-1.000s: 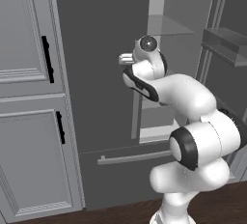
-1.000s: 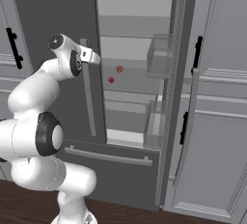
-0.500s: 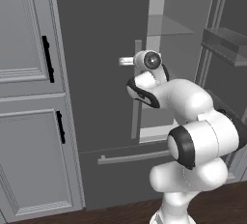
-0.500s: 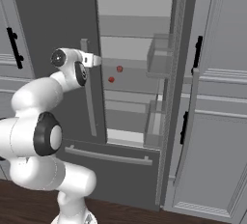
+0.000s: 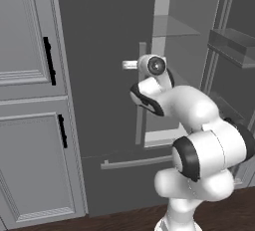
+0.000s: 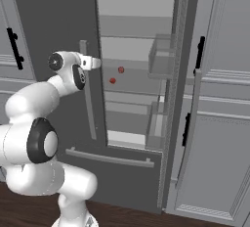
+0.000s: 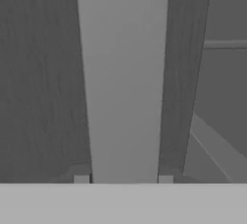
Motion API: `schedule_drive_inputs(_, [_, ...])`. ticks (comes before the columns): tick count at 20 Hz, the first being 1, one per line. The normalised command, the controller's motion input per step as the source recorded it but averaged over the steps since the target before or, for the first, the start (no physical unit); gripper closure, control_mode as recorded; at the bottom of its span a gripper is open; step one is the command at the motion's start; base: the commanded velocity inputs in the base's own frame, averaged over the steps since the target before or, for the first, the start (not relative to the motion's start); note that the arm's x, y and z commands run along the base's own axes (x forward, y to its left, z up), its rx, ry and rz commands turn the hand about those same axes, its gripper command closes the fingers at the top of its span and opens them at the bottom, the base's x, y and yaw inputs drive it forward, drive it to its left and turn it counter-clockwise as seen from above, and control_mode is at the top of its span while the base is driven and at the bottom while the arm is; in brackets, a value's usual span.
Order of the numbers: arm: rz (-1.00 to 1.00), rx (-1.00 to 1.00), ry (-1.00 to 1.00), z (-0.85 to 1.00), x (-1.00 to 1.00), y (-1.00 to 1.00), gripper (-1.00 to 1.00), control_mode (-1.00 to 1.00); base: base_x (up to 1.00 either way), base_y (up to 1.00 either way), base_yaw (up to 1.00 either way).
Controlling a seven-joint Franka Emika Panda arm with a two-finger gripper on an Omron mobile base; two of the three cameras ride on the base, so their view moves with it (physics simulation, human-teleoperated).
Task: Take the strawberry from the fridge and place it on top of the pancake, located on the dining counter.
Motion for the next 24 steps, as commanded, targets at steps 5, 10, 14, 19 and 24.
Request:
schedule_drive_inputs(5, [-0.09, 0.00, 0.05, -0.01, -0.89, 0.41, 1.00, -1.00, 0.00, 0.00, 0.00])
schedule_drive_inputs(10, [-0.21, -0.03, 0.08, -0.03, -1.00, 0.73, 1.00, -1.00, 0.00, 0.00, 0.00])
schedule_drive_inputs(14, [-0.25, -0.02, 0.11, -0.06, -0.97, 0.80, 1.00, -1.00, 0.00, 0.00, 0.00])
schedule_drive_inputs(19, [-0.22, -0.01, 0.03, -0.03, -0.59, 0.70, -1.00, -1.00, 0.00, 0.00, 0.00])
schedule_drive_inputs(24, [-0.03, 0.00, 0.00, -0.24, -0.01, 0.47, -1.00, -1.00, 0.00, 0.00, 0.00])
